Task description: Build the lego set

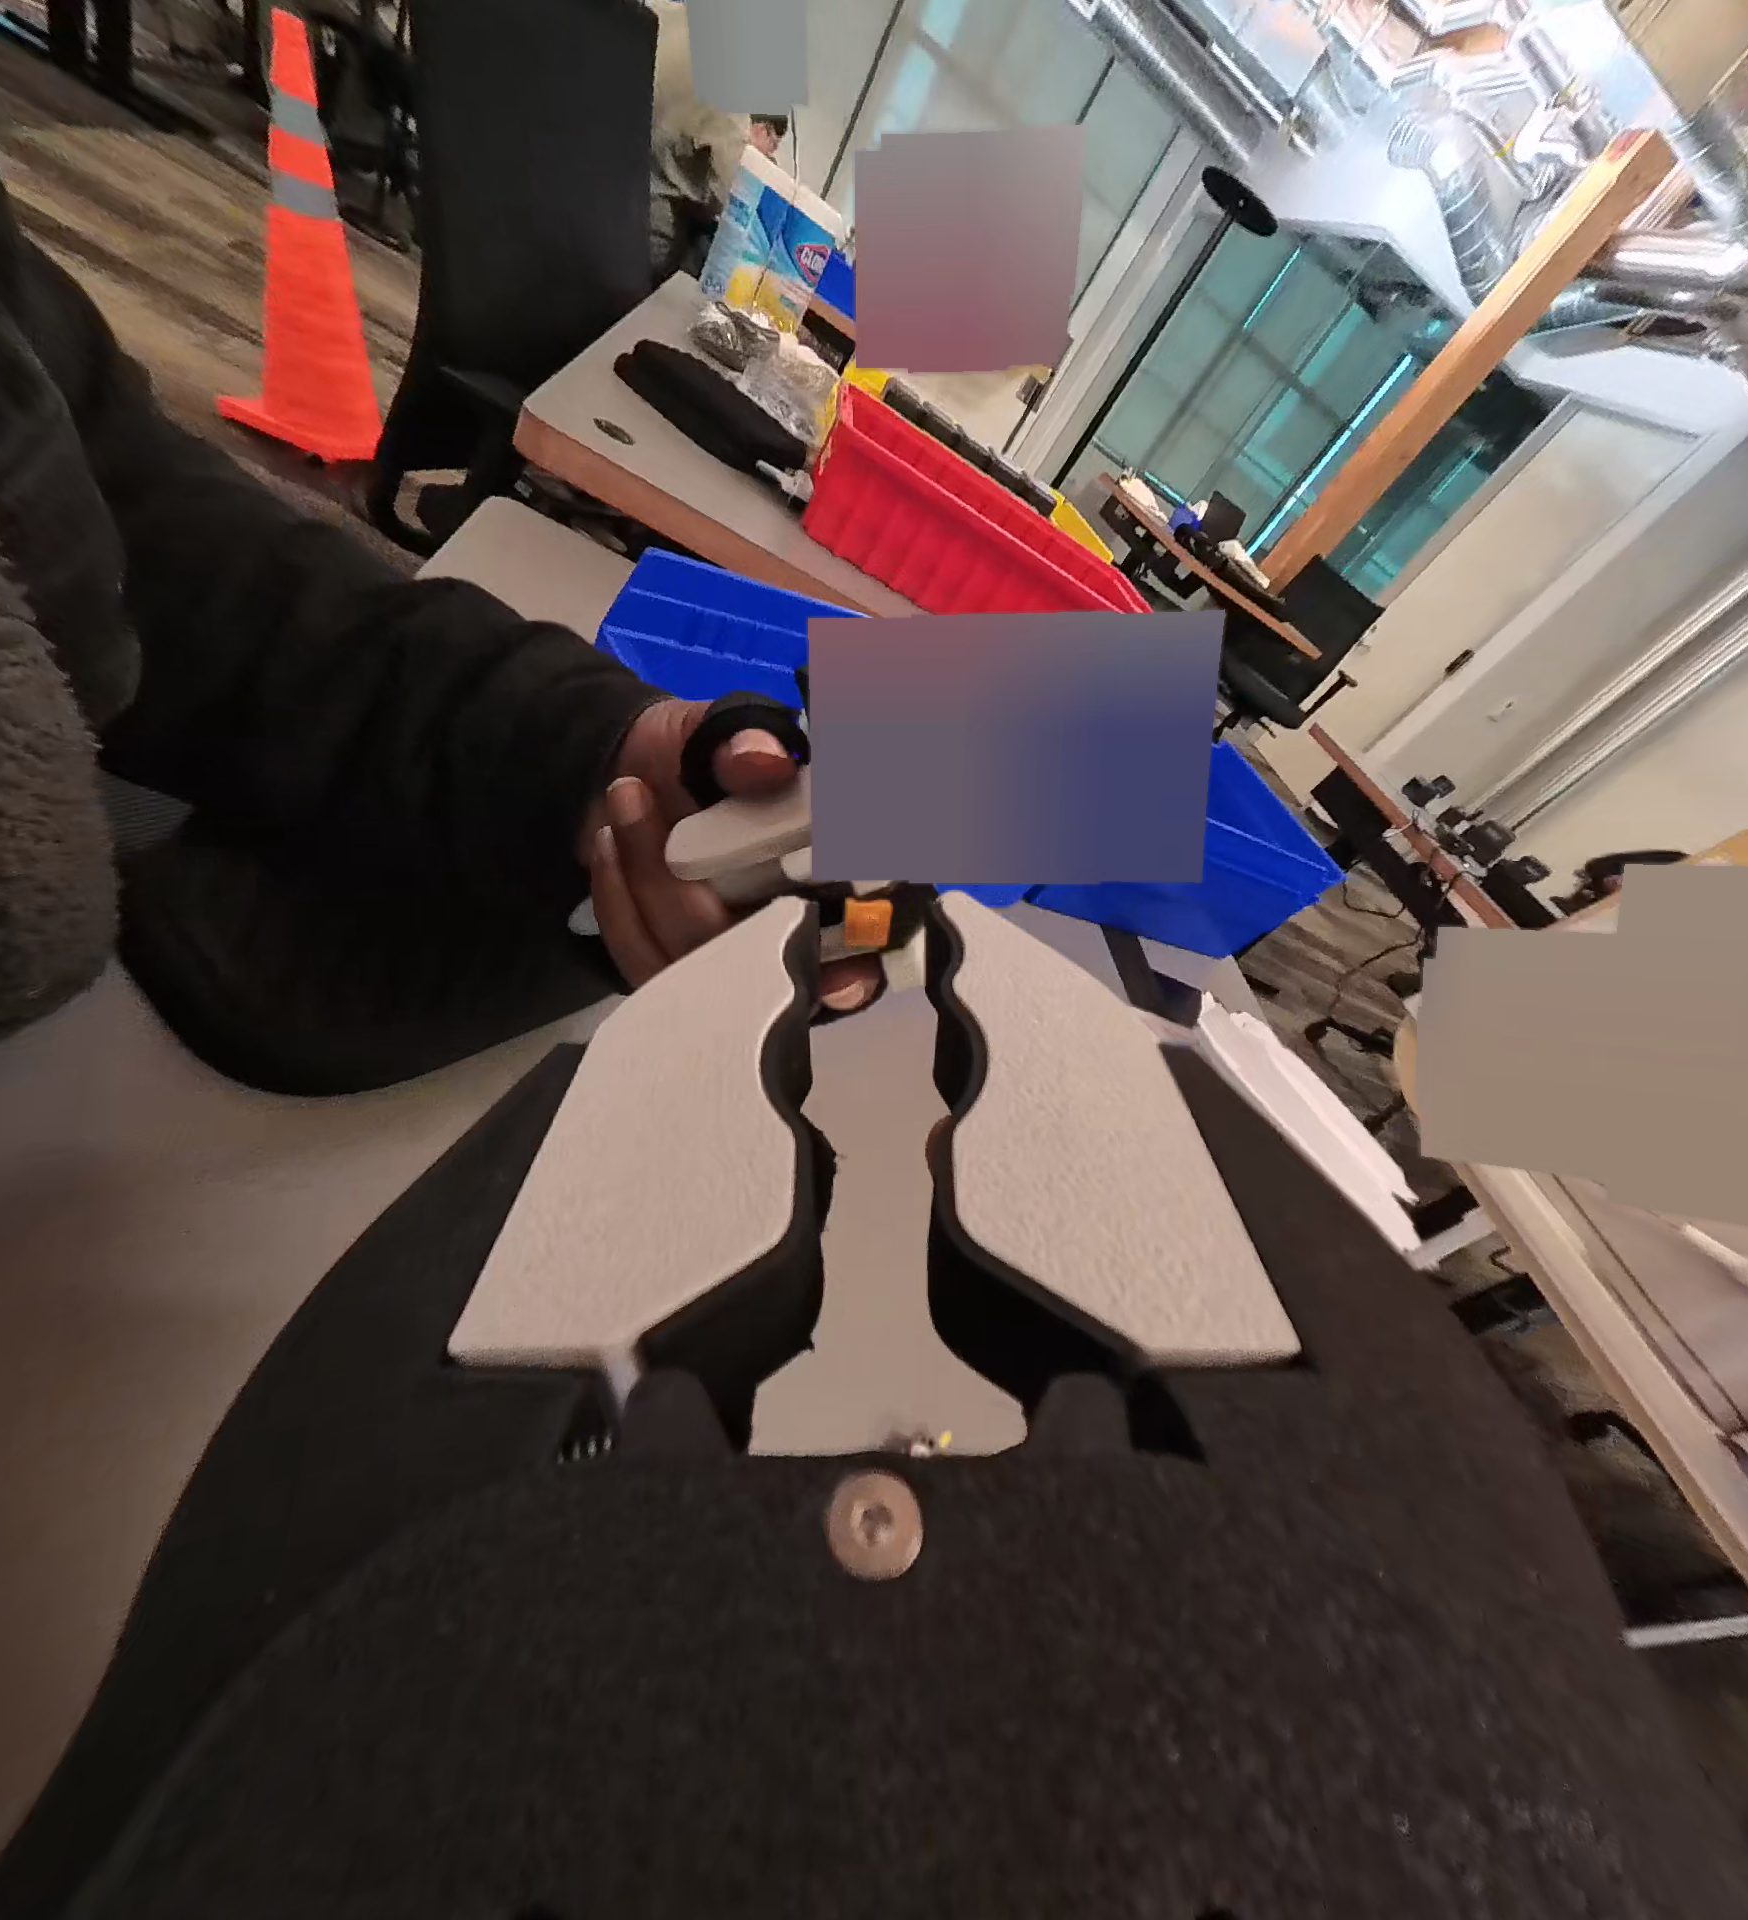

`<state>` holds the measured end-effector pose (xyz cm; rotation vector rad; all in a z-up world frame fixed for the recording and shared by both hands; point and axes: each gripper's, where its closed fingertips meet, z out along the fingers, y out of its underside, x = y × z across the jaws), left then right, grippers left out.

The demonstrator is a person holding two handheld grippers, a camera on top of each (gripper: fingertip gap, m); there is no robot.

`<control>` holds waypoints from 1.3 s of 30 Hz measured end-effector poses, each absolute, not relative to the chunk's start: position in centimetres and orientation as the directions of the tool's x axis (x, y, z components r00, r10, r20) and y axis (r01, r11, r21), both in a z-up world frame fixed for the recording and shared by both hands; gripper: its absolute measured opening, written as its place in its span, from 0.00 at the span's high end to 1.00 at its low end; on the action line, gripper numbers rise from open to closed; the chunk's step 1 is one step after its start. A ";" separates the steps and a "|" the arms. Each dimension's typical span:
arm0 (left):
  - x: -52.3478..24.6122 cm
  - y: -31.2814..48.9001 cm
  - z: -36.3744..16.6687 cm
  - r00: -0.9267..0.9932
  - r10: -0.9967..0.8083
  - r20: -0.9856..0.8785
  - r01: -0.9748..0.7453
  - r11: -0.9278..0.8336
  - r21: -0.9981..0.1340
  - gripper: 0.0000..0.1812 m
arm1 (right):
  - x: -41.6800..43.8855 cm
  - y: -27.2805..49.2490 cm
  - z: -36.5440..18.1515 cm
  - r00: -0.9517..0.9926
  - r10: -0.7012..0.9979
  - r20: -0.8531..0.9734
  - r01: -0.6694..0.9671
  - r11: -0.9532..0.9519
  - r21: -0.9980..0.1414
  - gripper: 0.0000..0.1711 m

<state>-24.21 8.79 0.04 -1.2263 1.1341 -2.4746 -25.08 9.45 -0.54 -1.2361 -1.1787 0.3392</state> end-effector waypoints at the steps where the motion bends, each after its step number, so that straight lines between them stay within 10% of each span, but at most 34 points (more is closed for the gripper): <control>1: -24.0 8.6 -0.1 -0.652 -0.441 0.616 -0.190 -0.692 -0.697 0.96 | -24.9 9.3 -0.6 0.418 0.760 0.499 0.370 0.359 -0.857 0.90; 11: -23.6 9.3 -1.4 -0.565 -0.549 0.616 -0.188 -0.641 -0.744 0.95 | -23.0 8.7 -2.9 0.355 0.807 0.472 0.486 0.272 -0.830 0.95; 18: -28.8 14.9 -5.2 -0.101 -0.924 0.369 -0.188 -0.346 -0.919 0.96 | -10.6 8.4 -18.4 0.290 0.941 0.177 0.886 -0.194 -0.421 0.95; 28: -30.8 15.2 -9.0 0.006 -0.942 0.336 -0.239 -0.328 -0.914 0.95 | -9.6 8.0 -21.2 0.269 0.963 0.036 0.926 -0.248 -0.286 0.88; 33: -30.7 15.1 -10.0 0.017 -0.955 0.296 -0.283 -0.289 -0.915 0.95 | -10.2 7.8 -20.5 0.270 0.962 0.031 0.914 -0.246 -0.321 0.86; 39: -31.1 15.6 -9.9 0.044 -0.964 0.264 -0.270 -0.266 -0.925 0.95 | -11.0 10.3 -15.5 0.442 0.887 0.133 0.739 -0.275 -0.615 0.85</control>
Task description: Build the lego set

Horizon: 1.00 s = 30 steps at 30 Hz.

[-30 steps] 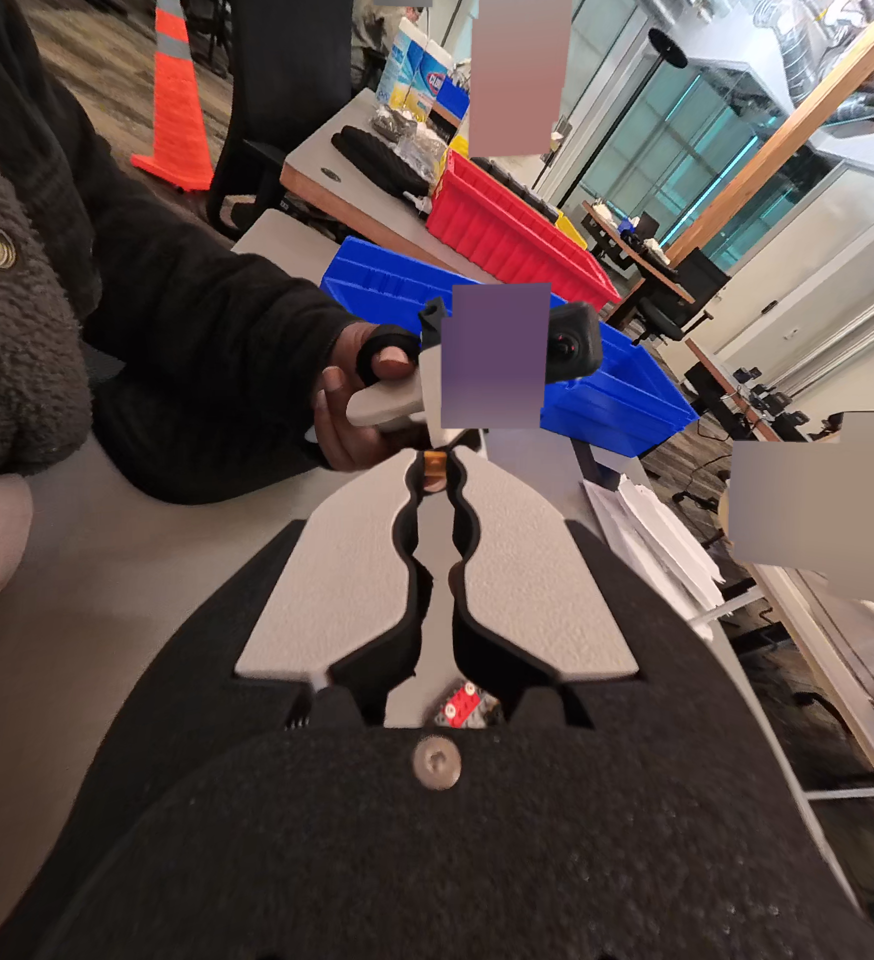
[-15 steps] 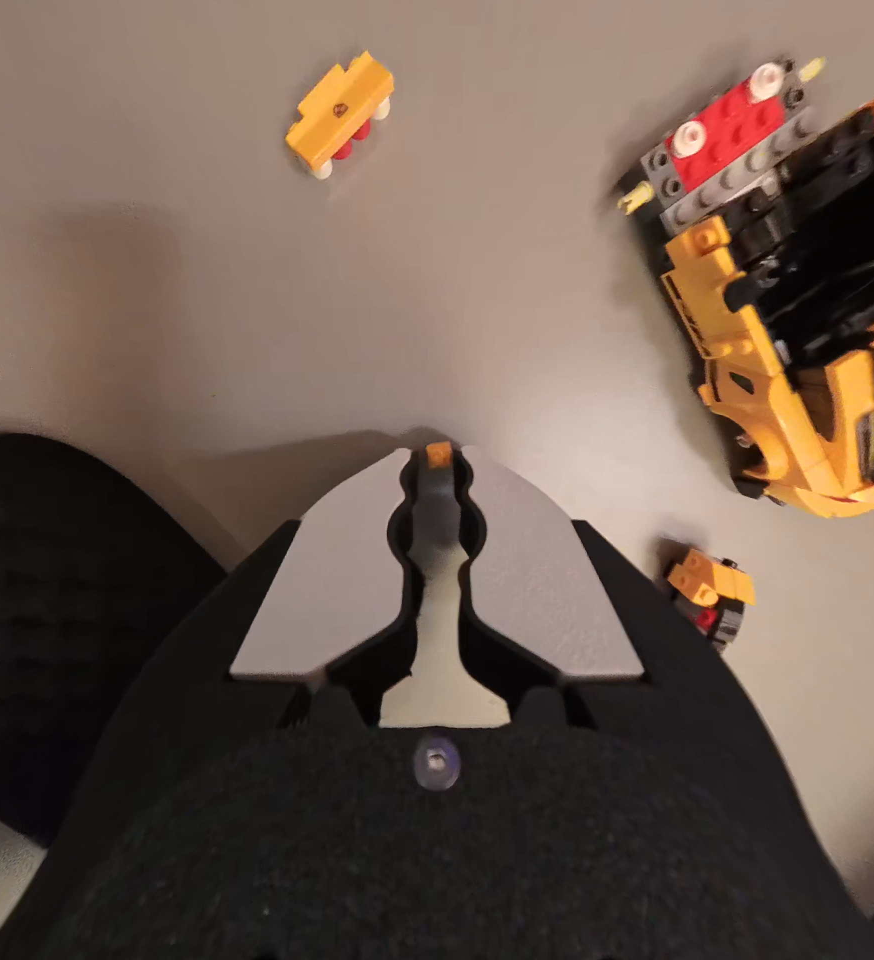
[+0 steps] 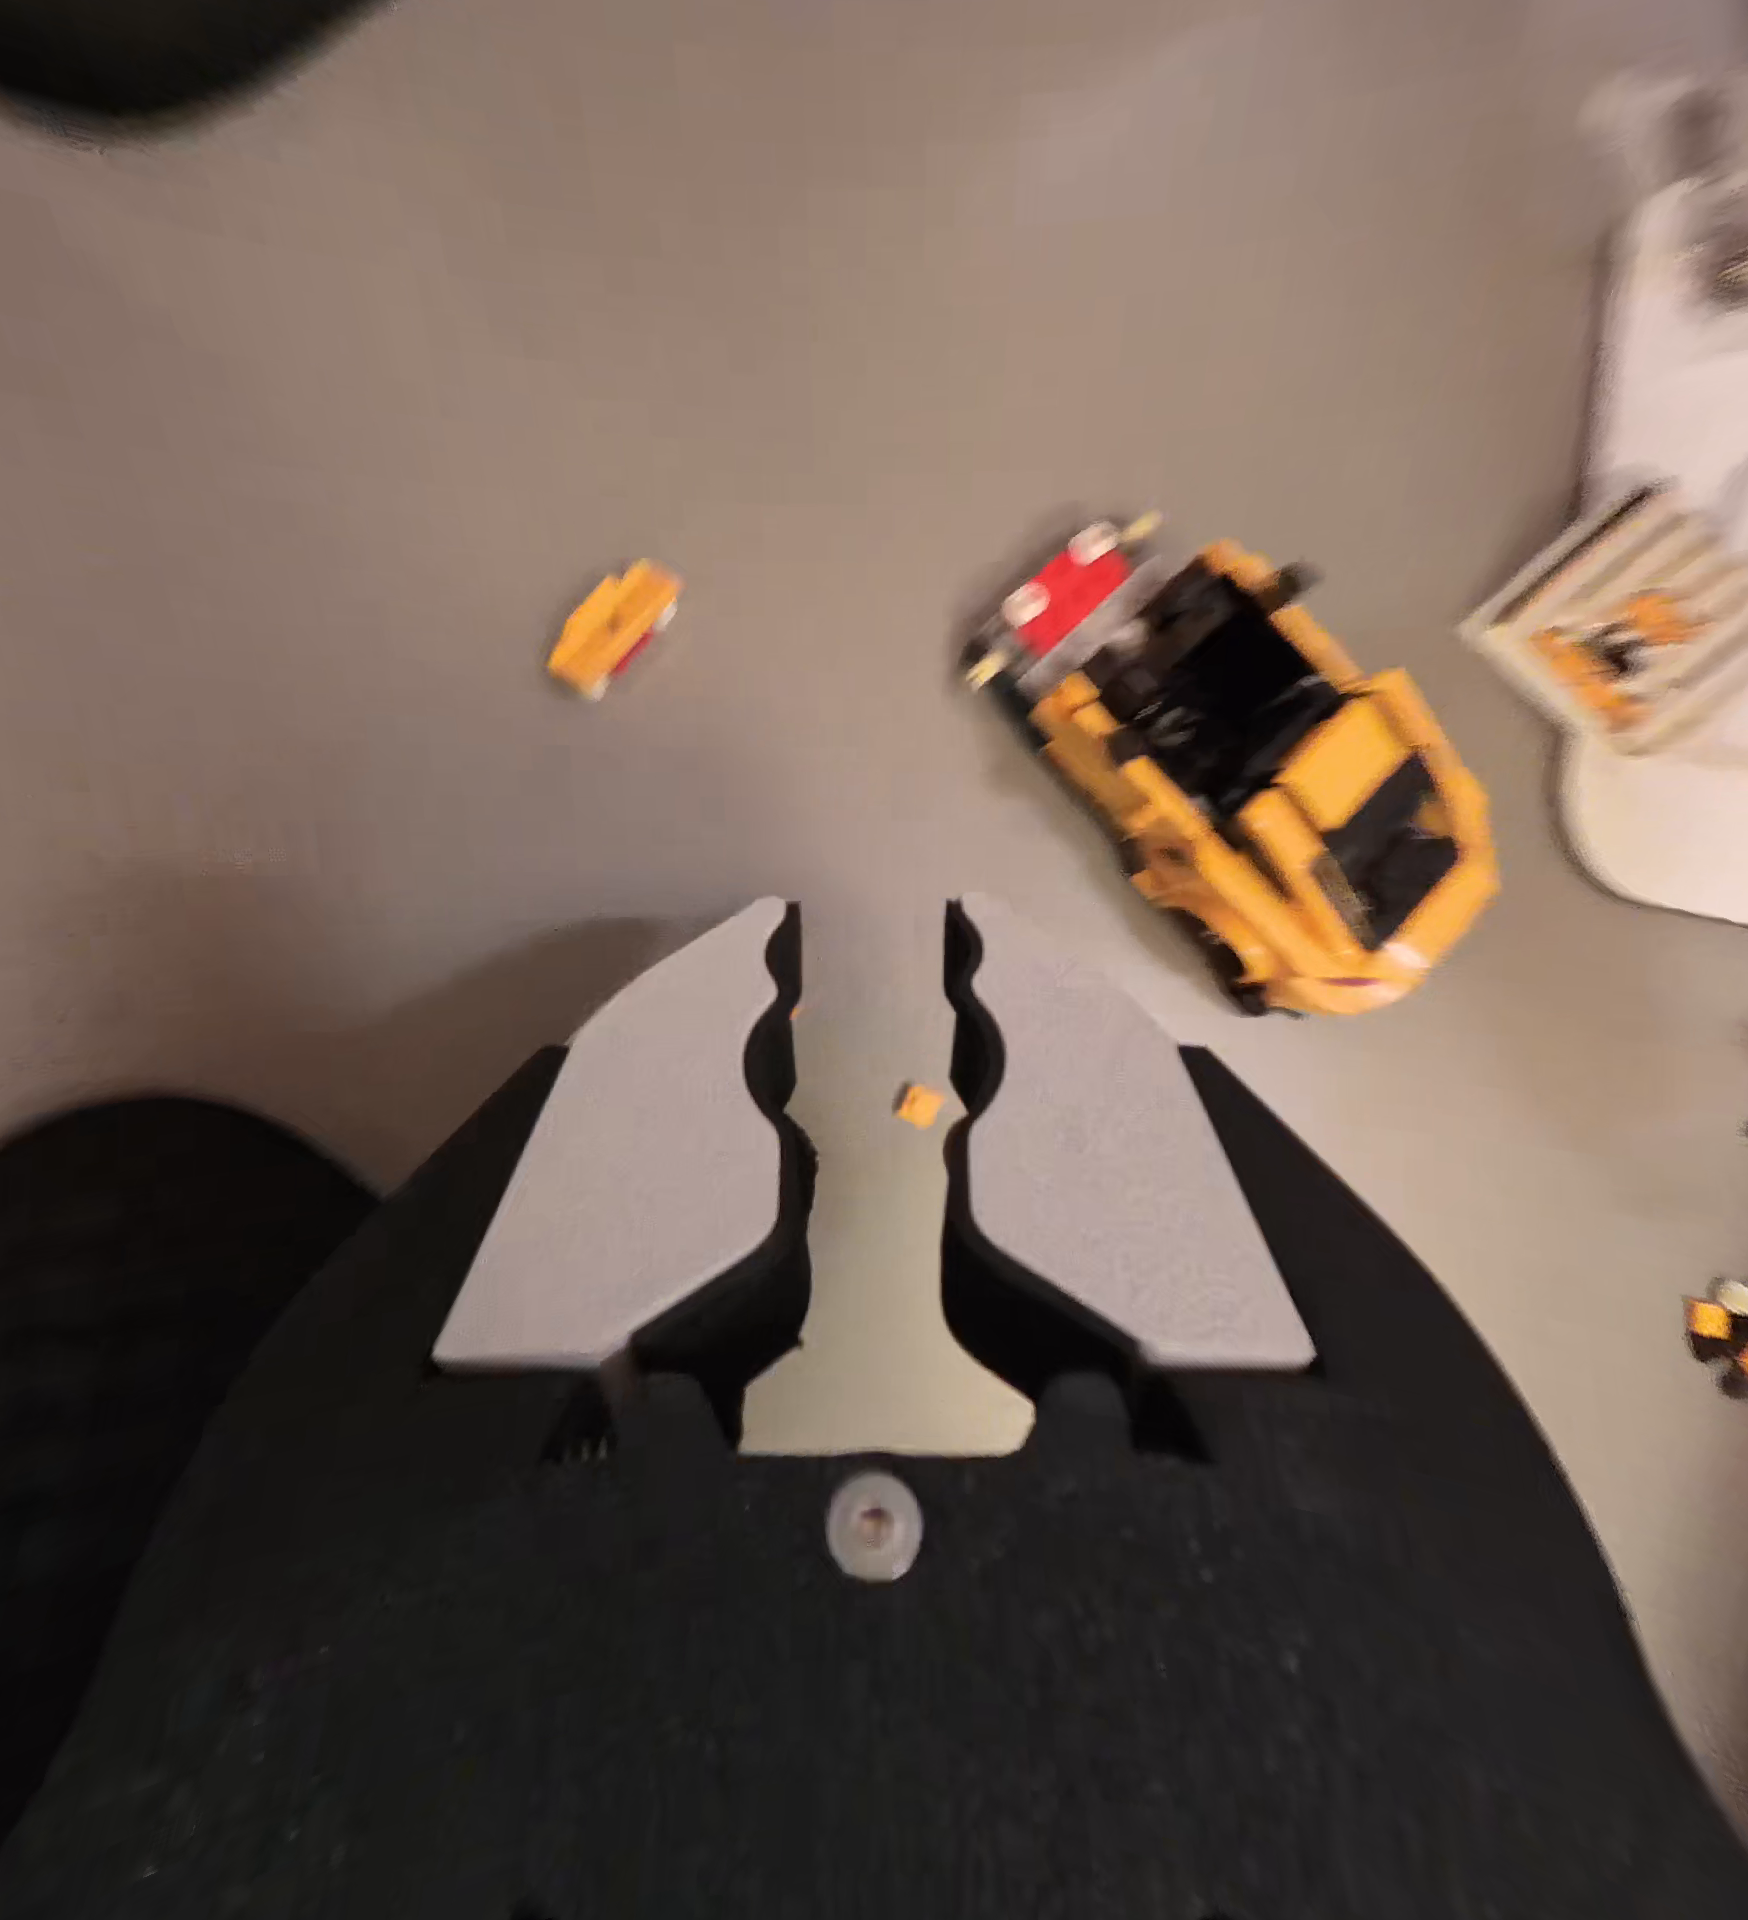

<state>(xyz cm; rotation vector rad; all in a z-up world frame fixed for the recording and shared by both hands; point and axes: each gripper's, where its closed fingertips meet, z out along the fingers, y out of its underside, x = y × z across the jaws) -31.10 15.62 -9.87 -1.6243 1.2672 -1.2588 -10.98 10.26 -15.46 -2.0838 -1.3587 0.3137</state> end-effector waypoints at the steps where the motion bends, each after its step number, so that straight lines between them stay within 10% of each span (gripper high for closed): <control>1: -31.2 15.8 -9.7 0.054 -0.965 0.255 -0.260 -0.261 -0.930 0.95 | -10.8 11.0 -14.3 0.499 0.854 0.148 0.676 -0.277 -0.682 0.85; 9: -32.8 19.1 -6.8 0.269 -0.954 0.137 -0.058 -0.158 -0.986 1.00 | -5.8 14.0 -7.3 0.928 0.358 0.106 0.145 -0.084 -0.986 0.82; 14: -34.7 20.6 -5.0 0.401 -0.912 0.088 0.017 -0.088 -0.996 1.00 | -4.1 13.5 -7.1 0.978 0.199 0.062 0.065 -0.006 -0.998 1.00; 30: -48.3 28.3 -2.2 0.730 -0.675 -0.110 -0.280 -0.148 -0.949 1.00 | -2.9 13.7 -8.5 0.987 0.161 -0.004 0.001 -0.027 -1.000 1.00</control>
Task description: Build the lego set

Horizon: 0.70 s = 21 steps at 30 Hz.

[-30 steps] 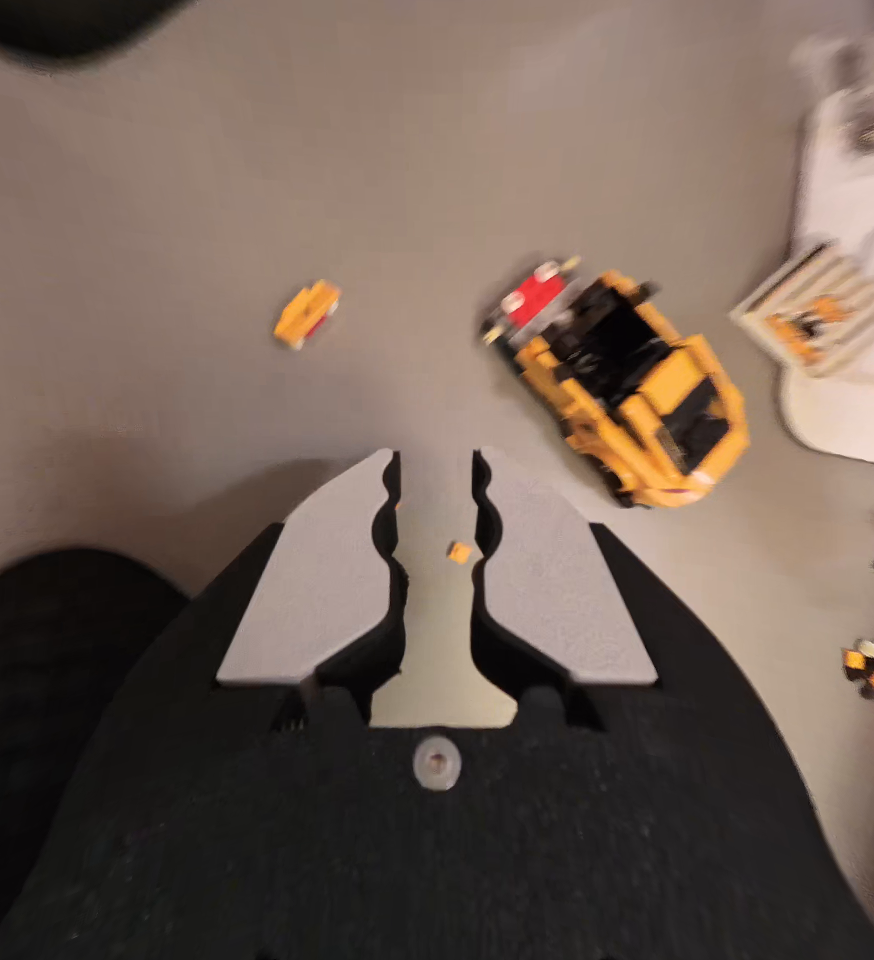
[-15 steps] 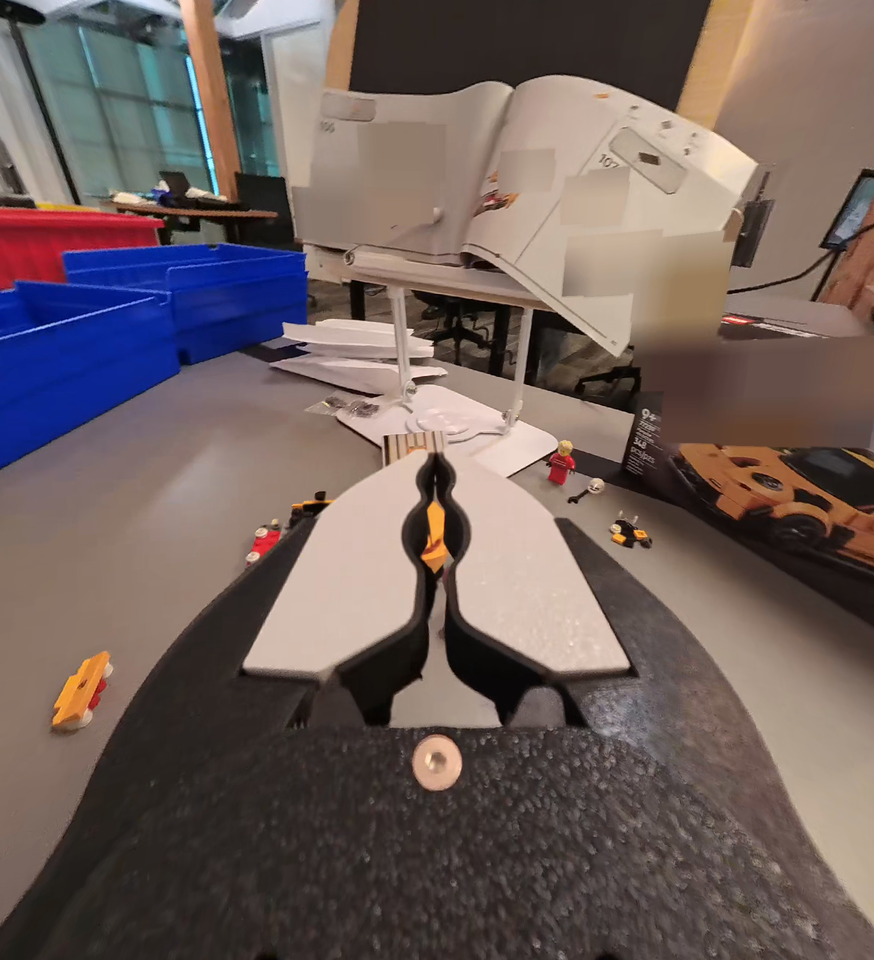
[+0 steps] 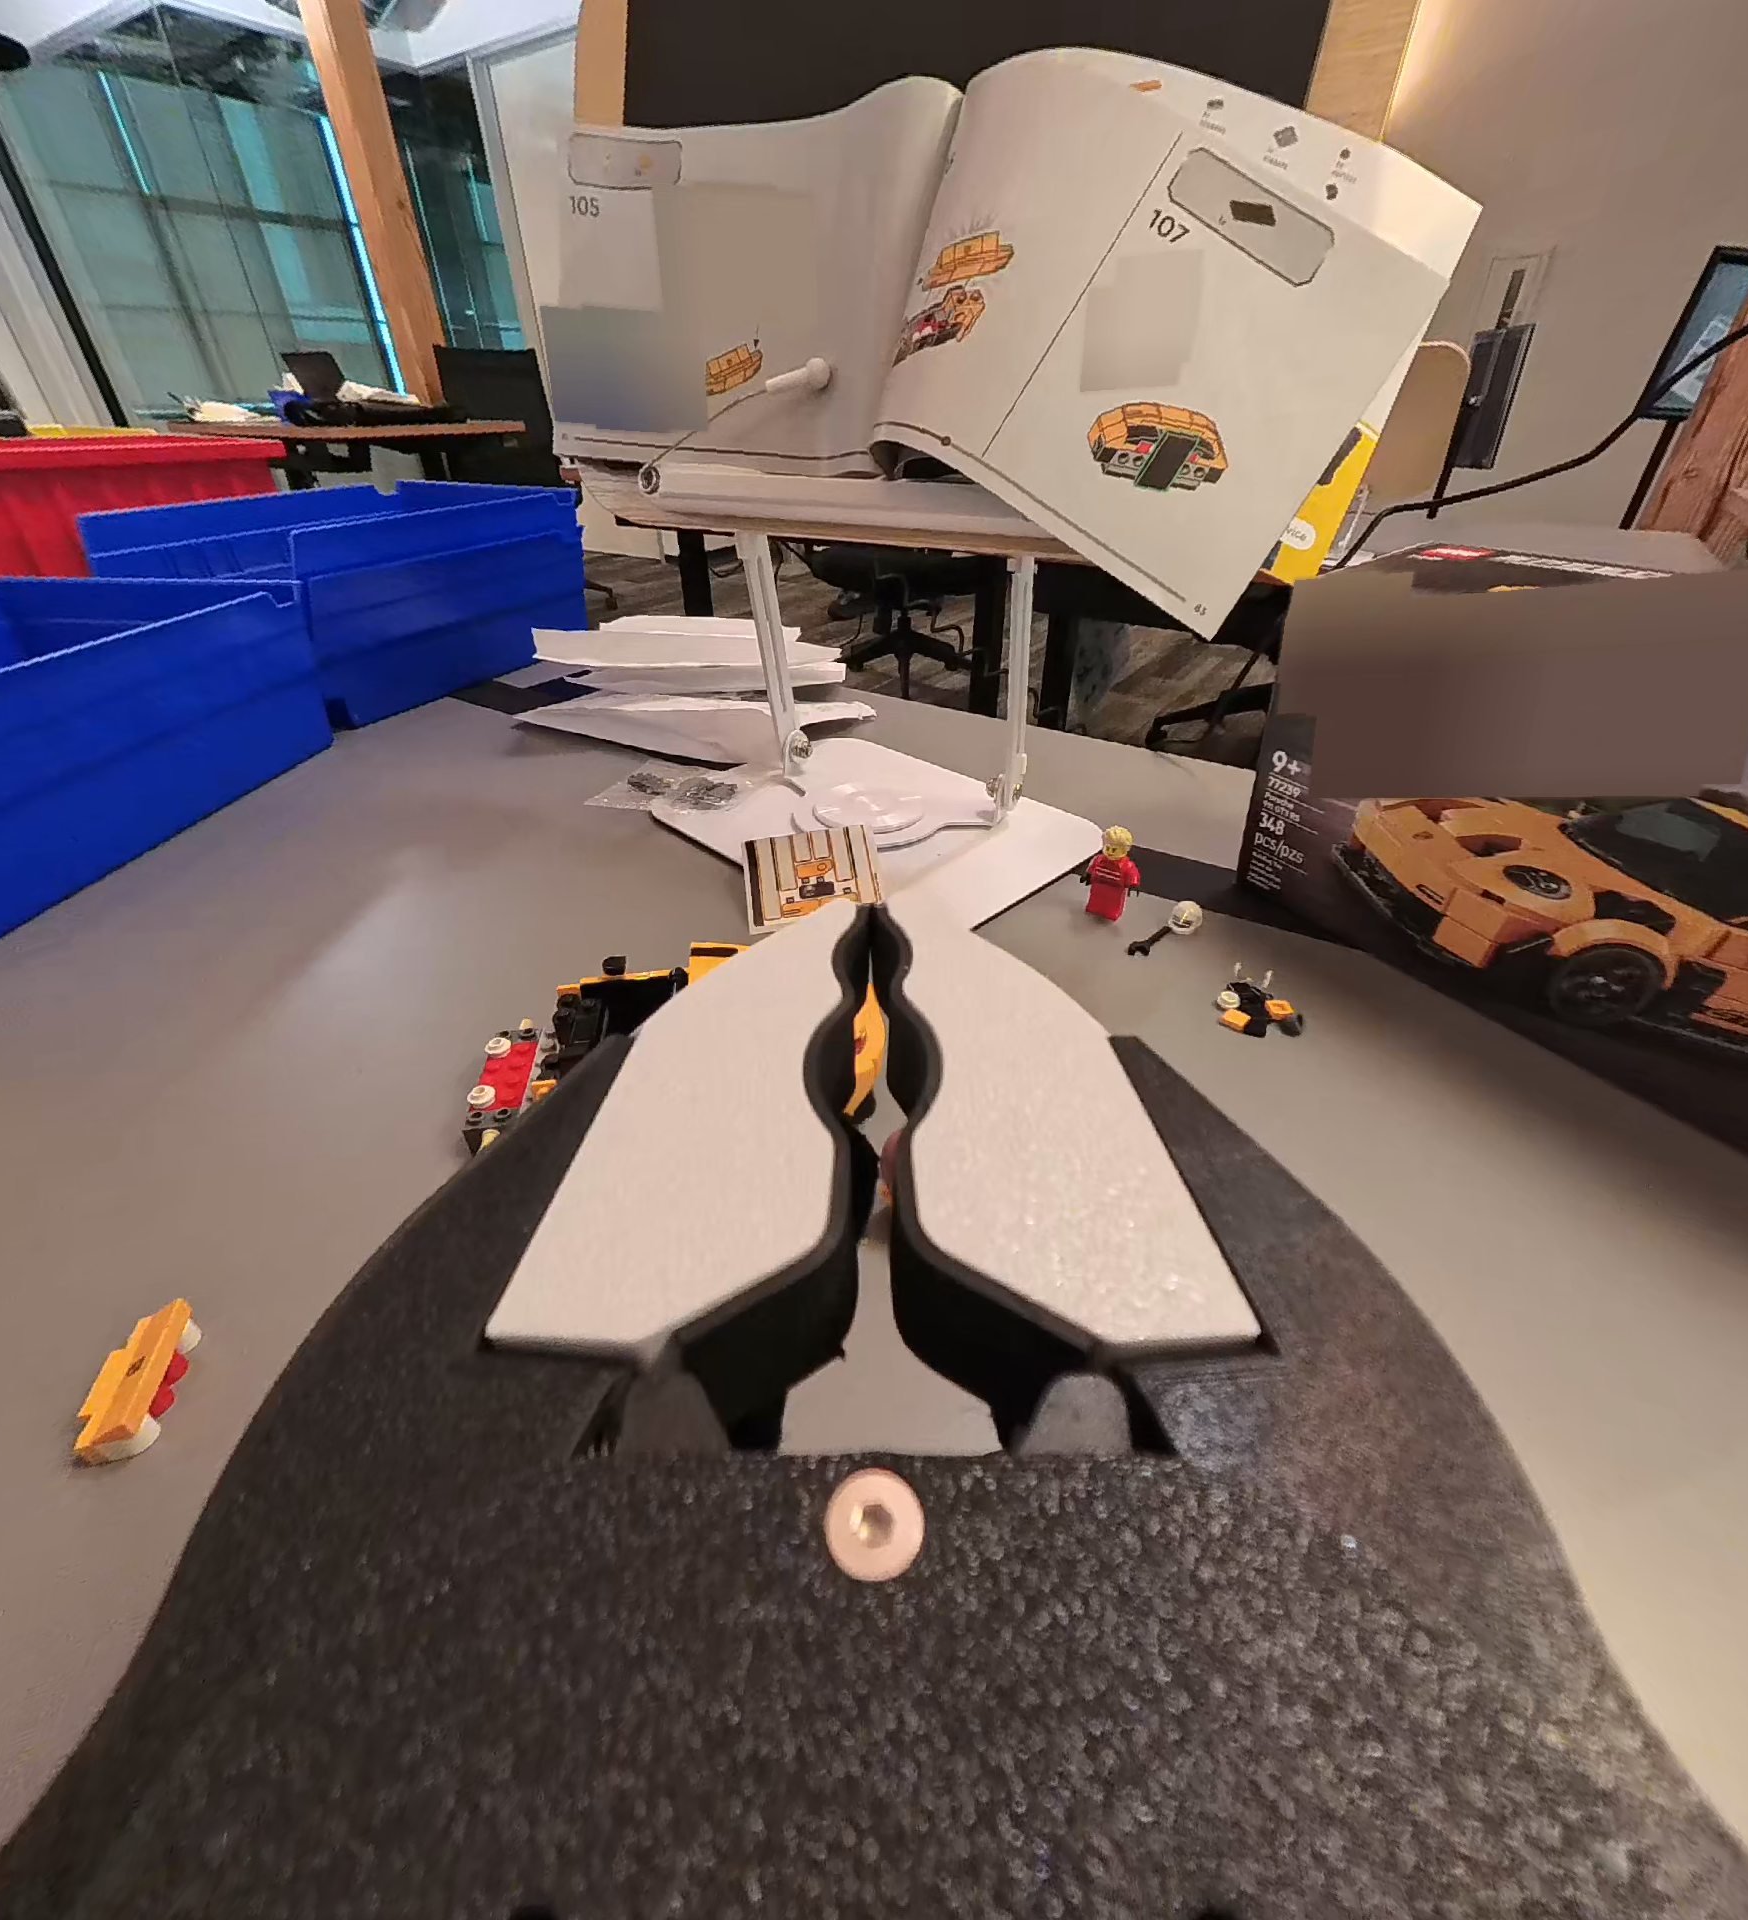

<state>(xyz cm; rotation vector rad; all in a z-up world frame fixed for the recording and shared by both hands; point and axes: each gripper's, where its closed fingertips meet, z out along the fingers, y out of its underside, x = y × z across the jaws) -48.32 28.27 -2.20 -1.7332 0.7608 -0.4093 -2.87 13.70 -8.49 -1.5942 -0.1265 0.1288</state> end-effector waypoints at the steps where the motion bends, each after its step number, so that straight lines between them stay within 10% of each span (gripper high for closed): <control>1: -49.2 28.8 -2.4 0.730 -0.670 -0.131 -0.329 -0.178 -0.927 1.00 | -2.9 13.7 -8.6 0.986 0.165 -0.005 0.000 -0.031 -1.000 1.00; 14: -56.2 33.2 -14.6 0.533 -0.833 -0.148 -0.830 -0.480 -0.286 0.93 | -3.8 14.2 -9.9 0.982 0.188 0.033 0.048 -0.073 -0.996 1.00; 21: -54.7 35.8 -17.7 0.396 -0.912 -0.104 -0.910 -0.376 -0.174 0.88 | -4.2 14.6 -10.8 0.976 0.202 0.075 0.097 -0.103 -0.990 1.00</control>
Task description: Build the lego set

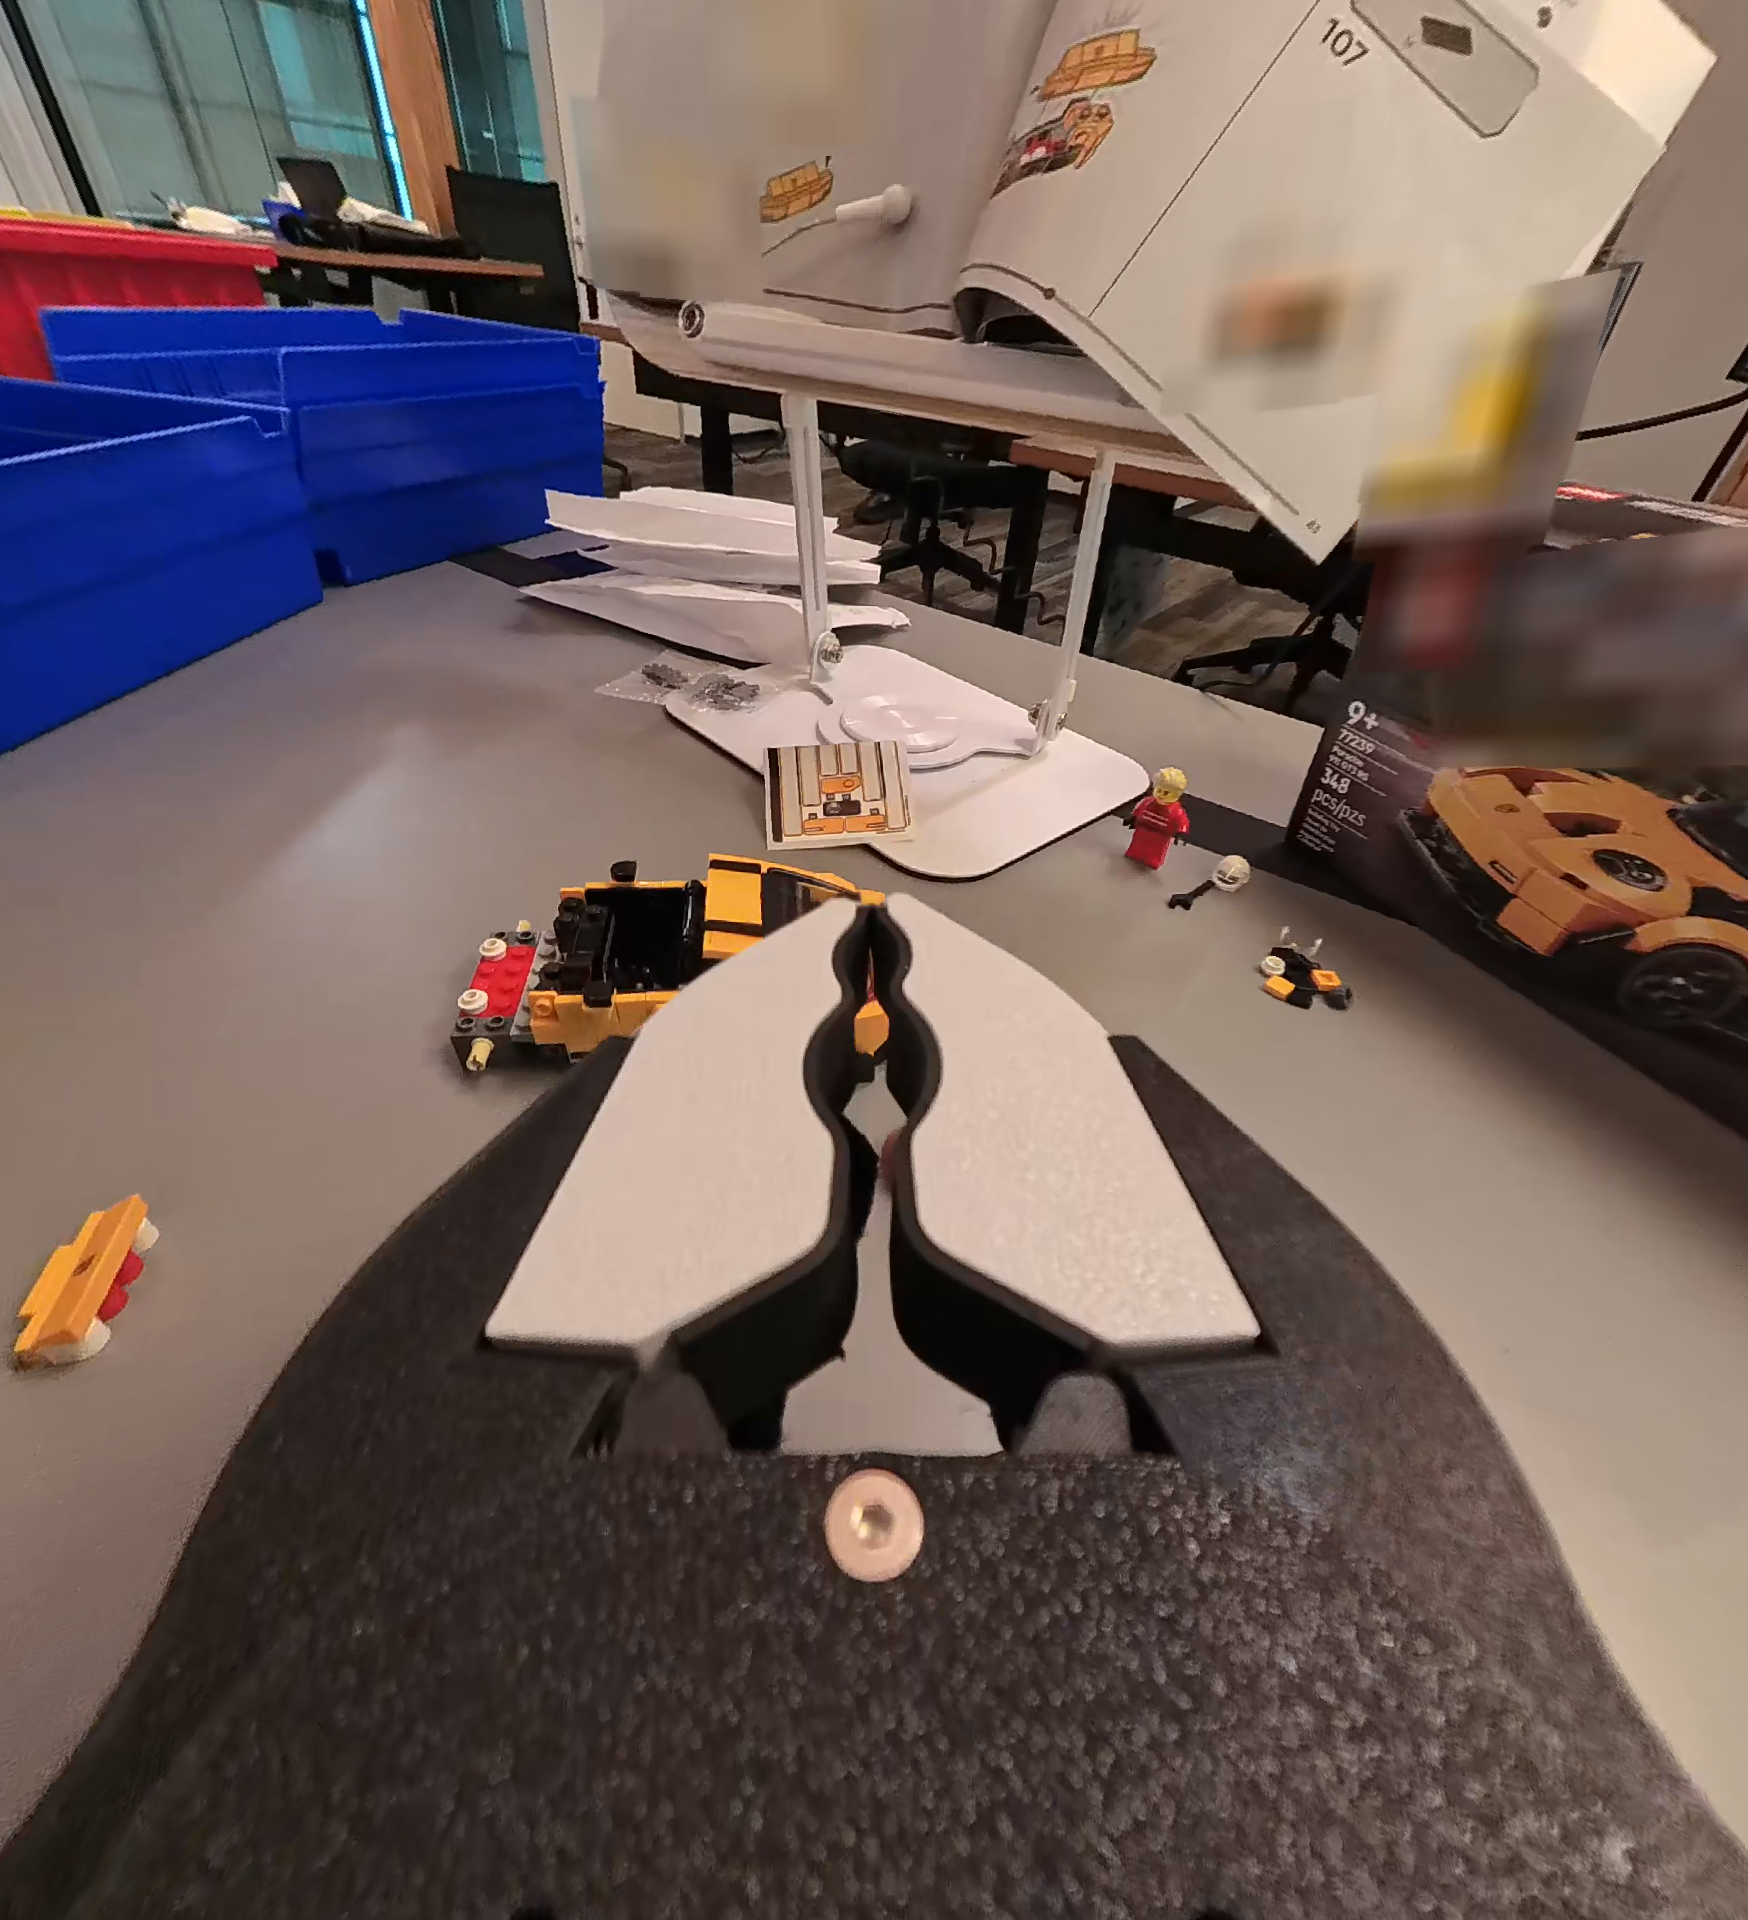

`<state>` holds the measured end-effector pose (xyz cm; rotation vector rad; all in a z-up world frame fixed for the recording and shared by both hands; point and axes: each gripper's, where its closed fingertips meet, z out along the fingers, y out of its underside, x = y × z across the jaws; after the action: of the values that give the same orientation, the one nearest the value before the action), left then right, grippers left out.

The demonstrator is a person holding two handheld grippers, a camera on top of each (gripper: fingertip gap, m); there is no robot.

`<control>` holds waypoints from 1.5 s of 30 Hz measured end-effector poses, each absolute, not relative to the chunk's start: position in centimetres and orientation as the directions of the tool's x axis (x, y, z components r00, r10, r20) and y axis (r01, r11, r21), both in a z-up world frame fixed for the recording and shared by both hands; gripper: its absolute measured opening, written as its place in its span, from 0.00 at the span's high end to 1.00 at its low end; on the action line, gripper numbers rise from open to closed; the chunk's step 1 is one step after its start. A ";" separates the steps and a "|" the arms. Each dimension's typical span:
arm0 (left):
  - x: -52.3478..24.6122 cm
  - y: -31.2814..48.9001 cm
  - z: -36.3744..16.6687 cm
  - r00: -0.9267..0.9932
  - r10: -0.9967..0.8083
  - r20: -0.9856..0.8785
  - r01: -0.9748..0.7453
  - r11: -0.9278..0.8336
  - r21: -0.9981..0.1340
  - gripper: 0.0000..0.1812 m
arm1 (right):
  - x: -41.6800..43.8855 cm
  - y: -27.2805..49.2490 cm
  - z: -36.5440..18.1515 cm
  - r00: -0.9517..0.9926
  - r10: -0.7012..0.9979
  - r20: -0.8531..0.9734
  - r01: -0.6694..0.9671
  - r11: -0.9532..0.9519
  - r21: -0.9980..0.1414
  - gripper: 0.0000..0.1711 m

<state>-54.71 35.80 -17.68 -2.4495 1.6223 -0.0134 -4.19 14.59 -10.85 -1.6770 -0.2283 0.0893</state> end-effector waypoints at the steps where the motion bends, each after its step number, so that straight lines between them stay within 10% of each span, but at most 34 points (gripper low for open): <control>1: -54.4 36.0 -18.1 0.381 -0.920 -0.091 -0.917 -0.363 -0.167 0.87 | -4.2 14.6 -10.9 0.976 0.203 0.080 0.103 -0.105 -0.989 1.00; 19: -53.4 36.4 -20.6 0.239 -0.971 -0.023 -0.965 -0.235 -0.120 0.90 | -4.7 14.8 -11.7 0.969 0.236 0.076 0.110 -0.135 -0.985 1.00; 26: -46.1 29.3 -8.8 -0.031 -0.969 0.245 -0.625 -0.173 -0.762 0.91 | -4.9 14.7 -11.2 0.966 0.250 0.068 0.099 -0.114 -0.988 1.00; 31: -41.9 22.7 -3.1 -0.275 -0.932 0.238 -0.426 -0.104 -0.899 0.91 | -5.5 14.4 -10.7 0.959 0.265 0.100 0.126 -0.084 -0.988 1.00; 45: -19.9 11.9 -19.5 -0.561 -0.828 0.015 -0.764 0.510 -0.396 0.91 | -3.0 13.6 -9.3 0.982 0.177 0.067 0.075 -0.043 -0.996 1.00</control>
<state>-19.95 11.89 -19.45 -1.3706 2.5733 -0.5416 -3.01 13.63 -9.25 -1.6149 -0.1959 0.0828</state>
